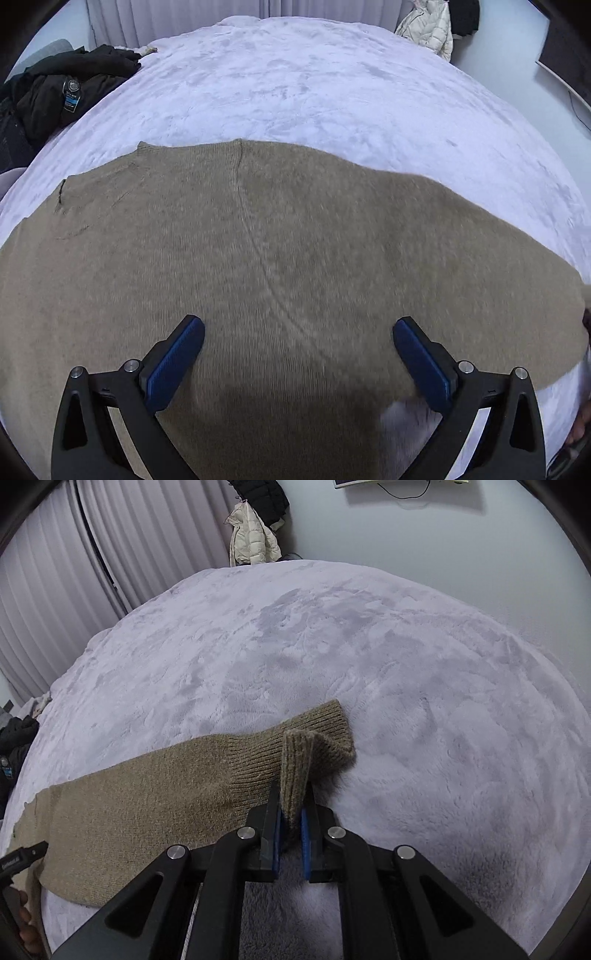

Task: Fold small clothes
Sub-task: 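Carry the held sleeve across the sweater body with the right gripper and release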

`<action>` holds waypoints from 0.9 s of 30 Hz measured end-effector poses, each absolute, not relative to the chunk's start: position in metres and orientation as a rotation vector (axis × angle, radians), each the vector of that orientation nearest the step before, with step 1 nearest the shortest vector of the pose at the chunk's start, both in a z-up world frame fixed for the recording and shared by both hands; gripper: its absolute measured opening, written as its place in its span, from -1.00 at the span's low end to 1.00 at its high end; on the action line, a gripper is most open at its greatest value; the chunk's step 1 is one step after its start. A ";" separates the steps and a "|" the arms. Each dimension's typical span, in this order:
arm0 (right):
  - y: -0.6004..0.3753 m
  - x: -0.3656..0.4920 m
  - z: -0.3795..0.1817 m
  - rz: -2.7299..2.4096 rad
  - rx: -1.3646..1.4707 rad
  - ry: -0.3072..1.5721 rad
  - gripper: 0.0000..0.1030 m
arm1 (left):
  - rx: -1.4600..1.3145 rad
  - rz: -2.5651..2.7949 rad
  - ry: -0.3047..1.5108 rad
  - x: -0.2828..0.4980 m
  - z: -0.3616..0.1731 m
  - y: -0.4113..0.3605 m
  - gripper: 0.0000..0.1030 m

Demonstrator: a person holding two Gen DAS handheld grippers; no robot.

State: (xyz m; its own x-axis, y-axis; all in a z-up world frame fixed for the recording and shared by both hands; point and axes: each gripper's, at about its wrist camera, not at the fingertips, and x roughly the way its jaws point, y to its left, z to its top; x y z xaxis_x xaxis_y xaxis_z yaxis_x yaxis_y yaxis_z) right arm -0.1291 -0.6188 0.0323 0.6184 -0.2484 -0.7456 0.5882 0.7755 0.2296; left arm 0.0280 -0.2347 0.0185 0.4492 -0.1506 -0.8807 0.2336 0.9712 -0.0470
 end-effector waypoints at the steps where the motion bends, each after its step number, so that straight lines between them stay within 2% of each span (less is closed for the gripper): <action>1: -0.617 -0.128 0.035 -0.510 0.478 0.764 -0.84 | 0.104 -0.244 1.055 0.021 0.019 -0.235 1.00; 8: -0.568 -0.127 0.100 -0.520 0.267 0.672 -0.85 | -0.088 -0.304 1.067 0.068 0.056 -0.234 1.00; 12: -0.548 -0.122 0.123 -0.523 0.194 0.665 -0.85 | 0.063 -0.261 1.248 0.093 0.020 -0.261 1.00; 16: -0.527 -0.124 0.152 -0.505 0.173 0.616 -0.85 | 0.133 -0.285 1.128 0.057 0.019 -0.257 1.00; 20: -0.476 -0.108 0.187 -0.440 0.074 0.569 -0.85 | -0.073 -0.368 1.096 0.044 0.044 -0.213 1.00; 22: -0.441 -0.097 0.205 -0.390 0.024 0.539 -0.85 | -0.089 -0.302 1.083 0.047 0.052 -0.187 1.00; 27: -0.342 -0.063 0.233 -0.214 -0.060 0.486 -0.85 | -0.240 -0.175 1.071 0.065 0.063 -0.089 1.00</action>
